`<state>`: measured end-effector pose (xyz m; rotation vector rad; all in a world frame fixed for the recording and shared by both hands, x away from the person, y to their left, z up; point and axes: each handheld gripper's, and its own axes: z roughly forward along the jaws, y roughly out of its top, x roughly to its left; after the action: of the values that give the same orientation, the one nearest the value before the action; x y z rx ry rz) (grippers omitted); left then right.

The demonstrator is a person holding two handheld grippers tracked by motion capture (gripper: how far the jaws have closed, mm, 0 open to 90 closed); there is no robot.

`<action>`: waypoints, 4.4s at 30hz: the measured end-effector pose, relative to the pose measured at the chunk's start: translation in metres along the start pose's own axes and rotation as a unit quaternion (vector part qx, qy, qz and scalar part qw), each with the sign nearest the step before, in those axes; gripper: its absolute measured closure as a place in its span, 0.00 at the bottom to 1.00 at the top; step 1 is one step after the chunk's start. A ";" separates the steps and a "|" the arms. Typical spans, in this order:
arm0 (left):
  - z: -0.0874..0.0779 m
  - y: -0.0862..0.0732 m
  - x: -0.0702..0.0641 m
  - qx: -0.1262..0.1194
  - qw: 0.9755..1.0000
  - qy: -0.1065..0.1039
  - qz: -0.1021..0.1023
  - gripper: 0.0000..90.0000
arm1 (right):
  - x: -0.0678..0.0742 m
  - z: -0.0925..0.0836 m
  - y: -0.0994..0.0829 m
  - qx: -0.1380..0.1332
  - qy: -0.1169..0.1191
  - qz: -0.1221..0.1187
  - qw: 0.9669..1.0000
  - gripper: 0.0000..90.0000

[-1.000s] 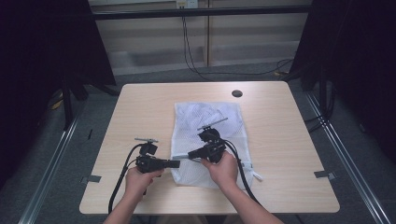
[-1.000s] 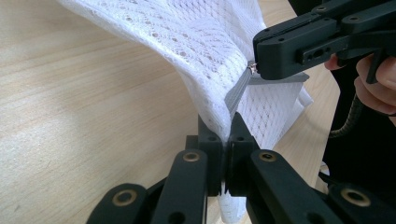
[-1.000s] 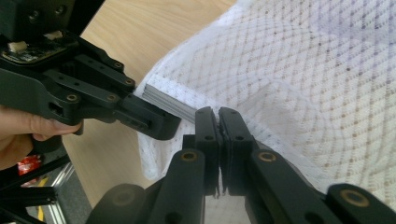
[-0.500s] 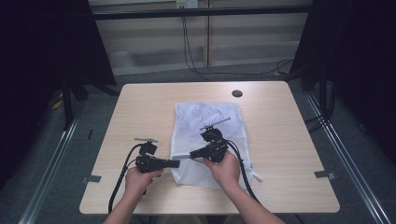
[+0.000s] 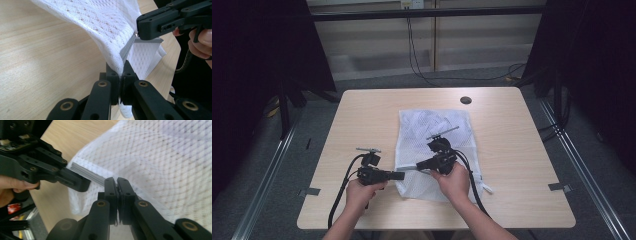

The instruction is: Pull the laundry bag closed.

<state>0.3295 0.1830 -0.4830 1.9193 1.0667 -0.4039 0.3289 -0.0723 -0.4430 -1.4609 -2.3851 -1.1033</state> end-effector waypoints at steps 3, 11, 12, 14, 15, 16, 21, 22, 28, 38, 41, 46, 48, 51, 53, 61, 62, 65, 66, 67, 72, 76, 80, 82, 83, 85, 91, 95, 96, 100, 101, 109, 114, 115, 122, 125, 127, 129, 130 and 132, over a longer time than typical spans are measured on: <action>-0.001 0.000 0.000 -0.003 1.000 -0.004 -0.002 0.98 | -0.005 -0.003 -0.001 -0.003 0.002 0.008 1.000 0.97; 0.000 0.000 0.000 -0.002 1.000 -0.004 -0.003 0.98 | -0.009 -0.008 -0.002 -0.005 0.000 0.012 1.000 0.97; 0.000 0.000 0.000 -0.002 1.000 -0.004 -0.002 0.98 | -0.009 -0.008 -0.002 -0.005 -0.001 0.009 1.000 0.97; 0.000 0.000 0.000 -0.001 1.000 -0.004 0.000 0.98 | -0.010 -0.009 -0.003 -0.006 0.000 0.011 1.000 0.97; 0.000 0.000 0.000 -0.001 1.000 -0.004 -0.002 0.98 | -0.010 -0.009 -0.003 -0.006 0.000 0.011 1.000 0.97; 0.000 0.000 0.000 -0.001 1.000 -0.004 -0.002 0.98 | -0.010 -0.009 -0.003 -0.006 0.000 0.011 1.000 0.97; 0.000 0.000 0.000 -0.001 1.000 -0.003 -0.001 0.98 | -0.010 -0.009 -0.003 -0.006 0.001 0.010 1.000 0.97; 0.000 0.000 0.000 -0.001 1.000 -0.004 -0.003 0.98 | -0.010 -0.009 -0.003 -0.006 0.001 0.010 1.000 0.97; -0.001 0.000 0.000 -0.001 1.000 -0.004 -0.003 0.98 | -0.010 -0.009 -0.003 -0.007 0.000 0.008 1.000 0.97; -0.001 0.000 0.000 -0.005 1.000 -0.002 -0.010 0.98 | -0.017 -0.014 -0.006 -0.009 -0.003 0.013 1.000 0.97; -0.002 0.000 0.001 -0.004 1.000 -0.004 -0.009 0.98 | -0.018 -0.015 -0.007 -0.009 -0.003 0.013 1.000 0.97; -0.002 0.000 0.001 -0.003 1.000 -0.005 -0.009 0.98 | -0.021 -0.018 -0.007 -0.011 -0.007 0.011 1.000 0.97; -0.002 0.000 0.001 -0.004 1.000 -0.005 -0.007 0.98 | -0.022 -0.019 -0.008 -0.008 -0.008 0.017 1.000 0.97; -0.002 0.000 0.001 -0.003 1.000 -0.005 -0.009 0.98 | -0.023 -0.020 -0.009 -0.009 -0.009 0.015 1.000 0.97; -0.002 0.000 0.001 -0.002 1.000 -0.005 -0.010 0.98 | -0.023 -0.021 -0.009 -0.009 -0.011 0.014 1.000 0.97; -0.001 0.000 0.002 -0.001 1.000 -0.006 -0.009 0.98 | -0.026 -0.024 -0.010 -0.010 -0.010 0.018 1.000 0.97; -0.002 0.000 0.002 -0.001 1.000 -0.006 -0.011 0.98 | -0.026 -0.024 -0.010 -0.010 -0.010 0.018 1.000 0.97; -0.003 0.000 0.002 -0.001 1.000 -0.008 -0.010 0.98 | -0.028 -0.025 -0.011 -0.010 -0.012 0.017 1.000 0.97; -0.002 0.000 0.002 -0.002 1.000 -0.006 -0.008 0.98 | -0.028 -0.026 -0.011 -0.009 -0.011 0.022 1.000 0.97; -0.002 0.000 0.001 -0.001 1.000 -0.006 -0.011 0.98 | -0.028 -0.026 -0.011 -0.009 -0.011 0.022 1.000 0.97; -0.002 0.000 0.001 -0.001 1.000 -0.007 -0.010 0.98 | -0.028 -0.026 -0.011 -0.008 -0.012 0.022 1.000 0.97; -0.002 0.000 0.001 -0.002 1.000 -0.006 -0.006 0.98 | -0.028 -0.026 -0.011 -0.008 -0.012 0.021 1.000 0.97; -0.002 0.000 0.002 -0.001 1.000 -0.006 -0.007 0.98 | -0.028 -0.027 -0.011 -0.008 -0.012 0.022 1.000 0.97; -0.002 0.000 0.001 -0.001 1.000 -0.007 -0.011 0.98 | -0.028 -0.026 -0.011 -0.011 -0.010 0.019 1.000 0.97; -0.002 0.000 0.001 -0.001 1.000 -0.007 -0.011 0.98 | -0.028 -0.026 -0.011 -0.009 -0.010 0.020 1.000 0.97; -0.002 0.000 0.002 -0.001 1.000 -0.005 -0.007 0.98 | -0.028 -0.026 -0.011 -0.008 -0.010 0.021 1.000 0.97; -0.004 0.000 0.002 0.000 1.000 -0.012 -0.013 0.98 | -0.030 -0.028 -0.011 -0.010 -0.015 0.020 1.000 0.97; -0.003 0.000 0.001 -0.001 1.000 -0.008 -0.011 0.98 | -0.032 -0.030 -0.012 -0.011 -0.013 0.021 1.000 0.97; -0.003 0.000 0.001 -0.001 1.000 -0.009 -0.012 0.98 | -0.032 -0.030 -0.012 -0.011 -0.013 0.022 1.000 0.97; -0.004 0.000 0.002 0.000 1.000 -0.011 -0.011 0.98 | -0.033 -0.031 -0.012 -0.012 -0.012 0.021 1.000 0.97; -0.003 0.000 0.001 -0.002 1.000 -0.008 -0.015 0.98 | -0.033 -0.031 -0.013 -0.012 -0.012 0.021 1.000 0.97; -0.004 0.000 0.001 0.001 1.000 -0.010 -0.013 0.98 | -0.034 -0.032 -0.013 -0.010 -0.015 0.023 1.000 0.97; -0.004 0.000 0.001 0.001 1.000 -0.012 -0.014 0.98 | -0.035 -0.034 -0.013 -0.010 -0.014 0.025 1.000 0.97; -0.004 0.000 0.001 0.000 1.000 -0.012 -0.015 0.98 | -0.035 -0.034 -0.013 -0.012 -0.014 0.022 1.000 0.97; -0.004 0.000 0.001 0.000 1.000 -0.012 -0.015 0.98 | -0.036 -0.034 -0.014 -0.011 -0.012 0.027 0.999 0.97; -0.004 0.000 0.001 0.001 1.000 -0.011 -0.011 0.98 | -0.036 -0.035 -0.014 -0.011 -0.012 0.027 0.999 0.97; -0.004 0.000 0.001 0.000 1.000 -0.013 -0.016 0.98 | -0.037 -0.034 -0.015 -0.011 -0.012 0.027 0.999 0.97; -0.004 0.000 0.001 -0.001 1.000 -0.012 -0.015 0.98 | -0.037 -0.034 -0.015 -0.011 -0.011 0.028 0.999 0.97; -0.004 0.000 0.001 -0.001 1.000 -0.012 -0.015 0.98 | -0.037 -0.034 -0.015 -0.011 -0.011 0.028 0.999 0.97; -0.004 0.000 0.001 -0.002 1.000 -0.010 -0.011 0.98 | -0.037 -0.035 -0.015 -0.013 -0.011 0.027 0.999 0.97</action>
<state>0.3295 0.1865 -0.4814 1.8978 1.0755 -0.4333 0.3275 -0.1248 -0.4426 -1.5440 -2.3411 -1.1147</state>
